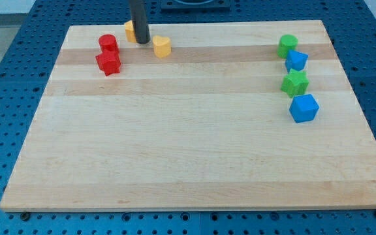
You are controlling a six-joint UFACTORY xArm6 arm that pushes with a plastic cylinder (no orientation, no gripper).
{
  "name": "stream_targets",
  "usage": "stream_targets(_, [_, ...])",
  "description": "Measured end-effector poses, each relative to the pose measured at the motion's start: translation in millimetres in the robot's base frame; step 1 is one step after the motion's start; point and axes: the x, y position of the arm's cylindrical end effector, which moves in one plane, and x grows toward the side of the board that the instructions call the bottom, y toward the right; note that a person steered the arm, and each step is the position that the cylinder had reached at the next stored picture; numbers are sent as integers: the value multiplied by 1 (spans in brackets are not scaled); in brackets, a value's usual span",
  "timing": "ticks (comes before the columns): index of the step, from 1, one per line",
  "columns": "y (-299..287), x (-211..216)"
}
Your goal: Point your arm above the yellow heart
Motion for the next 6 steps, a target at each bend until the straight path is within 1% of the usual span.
stream_targets(1, [2, -1])
stream_targets(2, [4, 8])
stream_targets(3, [-15, 9])
stream_targets(4, [-11, 9])
stream_targets(5, [28, -4])
stream_targets(6, [66, -29])
